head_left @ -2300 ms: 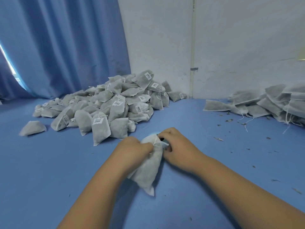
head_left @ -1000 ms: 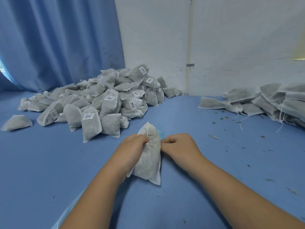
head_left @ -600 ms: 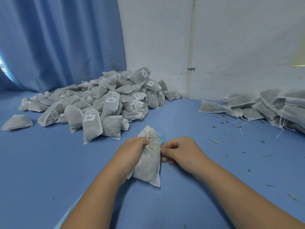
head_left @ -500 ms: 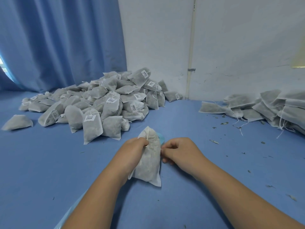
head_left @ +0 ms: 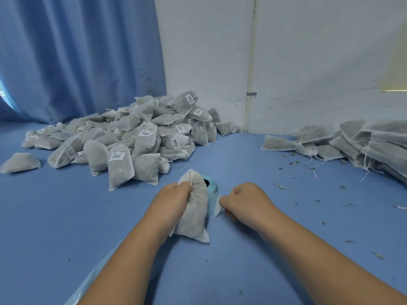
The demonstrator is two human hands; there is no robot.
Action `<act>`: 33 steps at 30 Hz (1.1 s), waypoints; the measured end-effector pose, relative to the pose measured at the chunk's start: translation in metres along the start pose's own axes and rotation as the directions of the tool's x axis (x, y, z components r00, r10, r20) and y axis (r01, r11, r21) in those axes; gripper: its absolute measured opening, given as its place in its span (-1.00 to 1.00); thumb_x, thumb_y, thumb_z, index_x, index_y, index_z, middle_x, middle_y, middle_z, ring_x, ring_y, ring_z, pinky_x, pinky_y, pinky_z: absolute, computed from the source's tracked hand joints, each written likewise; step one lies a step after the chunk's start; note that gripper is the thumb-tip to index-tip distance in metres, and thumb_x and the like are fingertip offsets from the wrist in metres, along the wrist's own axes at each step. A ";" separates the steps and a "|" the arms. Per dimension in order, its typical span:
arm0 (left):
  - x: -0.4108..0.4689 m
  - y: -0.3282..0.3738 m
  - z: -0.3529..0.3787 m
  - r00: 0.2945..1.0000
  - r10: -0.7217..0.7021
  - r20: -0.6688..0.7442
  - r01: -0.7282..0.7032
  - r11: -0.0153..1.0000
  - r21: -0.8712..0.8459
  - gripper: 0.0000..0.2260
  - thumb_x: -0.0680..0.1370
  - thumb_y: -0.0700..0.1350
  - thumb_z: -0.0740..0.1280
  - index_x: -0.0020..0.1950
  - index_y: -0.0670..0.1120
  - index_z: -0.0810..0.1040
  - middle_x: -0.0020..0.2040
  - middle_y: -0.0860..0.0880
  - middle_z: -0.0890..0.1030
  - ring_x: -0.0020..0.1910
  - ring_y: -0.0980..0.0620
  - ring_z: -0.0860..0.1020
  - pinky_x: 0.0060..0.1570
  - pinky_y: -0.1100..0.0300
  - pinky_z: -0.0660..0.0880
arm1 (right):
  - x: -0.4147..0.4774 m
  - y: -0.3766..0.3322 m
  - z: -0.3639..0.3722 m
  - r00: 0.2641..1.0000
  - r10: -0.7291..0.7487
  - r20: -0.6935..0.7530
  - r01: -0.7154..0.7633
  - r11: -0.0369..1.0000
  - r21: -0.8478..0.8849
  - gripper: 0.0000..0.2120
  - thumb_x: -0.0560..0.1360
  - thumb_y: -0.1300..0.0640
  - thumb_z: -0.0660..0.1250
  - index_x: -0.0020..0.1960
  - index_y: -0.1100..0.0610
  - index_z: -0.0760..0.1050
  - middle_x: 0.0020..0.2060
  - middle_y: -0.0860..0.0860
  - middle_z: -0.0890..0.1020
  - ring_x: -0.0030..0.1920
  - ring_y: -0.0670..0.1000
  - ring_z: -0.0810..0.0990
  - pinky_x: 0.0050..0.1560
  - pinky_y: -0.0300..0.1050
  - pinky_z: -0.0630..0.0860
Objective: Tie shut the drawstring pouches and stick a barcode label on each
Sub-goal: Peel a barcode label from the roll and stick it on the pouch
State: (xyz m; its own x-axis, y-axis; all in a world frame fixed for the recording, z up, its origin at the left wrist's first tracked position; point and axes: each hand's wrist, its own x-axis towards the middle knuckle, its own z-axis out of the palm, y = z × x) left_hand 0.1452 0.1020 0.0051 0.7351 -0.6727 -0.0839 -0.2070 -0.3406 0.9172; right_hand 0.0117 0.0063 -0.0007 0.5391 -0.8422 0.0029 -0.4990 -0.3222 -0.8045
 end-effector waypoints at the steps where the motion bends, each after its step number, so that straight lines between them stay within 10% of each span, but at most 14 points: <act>1: 0.000 0.000 0.000 1.000 -0.002 -0.006 0.002 1.000 -0.004 -0.80 0.53 -0.04 0.21 -0.26 -0.06 0.50 -0.33 0.01 0.54 -0.31 0.03 0.49 -0.36 0.15 0.29 | -0.002 0.001 -0.002 1.000 0.010 0.000 -0.010 1.000 0.002 -0.92 0.33 0.12 0.31 -0.25 0.08 0.40 -0.33 0.08 0.44 -0.32 0.01 0.34 -0.27 -0.15 0.26; 14: -0.032 0.017 0.000 0.967 0.198 -0.160 -0.217 0.970 -0.113 -0.84 0.53 -0.01 0.25 -0.14 -0.01 0.58 -0.15 -0.01 0.63 -0.19 0.07 0.55 -0.28 0.15 0.38 | -0.051 0.001 -0.053 0.995 -0.092 -0.029 0.096 0.973 0.211 -0.87 0.39 0.21 0.30 -0.32 0.15 0.55 -0.36 0.06 0.66 -0.42 -0.05 0.53 -0.38 -0.16 0.42; 22: -0.074 0.030 0.039 0.898 0.283 0.336 -0.224 0.953 -0.205 -0.73 0.47 0.17 0.36 0.03 0.04 0.66 -0.01 0.06 0.72 0.06 0.09 0.65 0.19 0.00 0.52 | -0.093 -0.024 -0.082 0.912 -0.409 -0.016 0.282 0.600 0.749 -0.93 0.32 0.24 0.32 -0.24 0.25 0.54 -0.33 0.20 0.64 -0.33 0.05 0.64 -0.43 -0.19 0.48; 28: -0.080 0.026 0.048 0.811 0.232 0.537 -0.109 0.962 -0.250 -0.80 0.47 -0.04 0.34 -0.03 -0.14 0.65 -0.13 -0.06 0.65 -0.12 0.04 0.60 -0.01 0.10 0.46 | -0.088 -0.002 -0.077 0.965 -0.233 -0.119 0.251 0.701 0.667 -0.93 0.45 0.32 0.32 -0.17 0.30 0.56 -0.27 0.16 0.70 -0.20 0.13 0.68 0.01 0.05 0.59; 33: -0.082 0.027 0.046 0.753 0.153 0.640 0.002 0.972 -0.234 -0.90 0.37 -0.09 0.33 -0.20 -0.09 0.57 -0.25 -0.08 0.54 -0.26 0.01 0.51 -0.19 0.18 0.39 | -0.088 0.012 -0.079 0.938 -0.251 -0.240 0.344 0.767 0.542 -0.90 0.43 0.22 0.34 -0.24 0.13 0.59 -0.28 0.03 0.72 -0.26 0.04 0.71 -0.17 -0.22 0.62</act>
State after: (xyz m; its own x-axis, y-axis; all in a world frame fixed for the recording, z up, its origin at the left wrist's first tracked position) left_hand 0.0495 0.1173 0.0189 0.1084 -0.9790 -0.1725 -0.0488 -0.1785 0.9827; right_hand -0.0949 0.0427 0.0363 0.4683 -0.8126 0.3469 0.1703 -0.3023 -0.9379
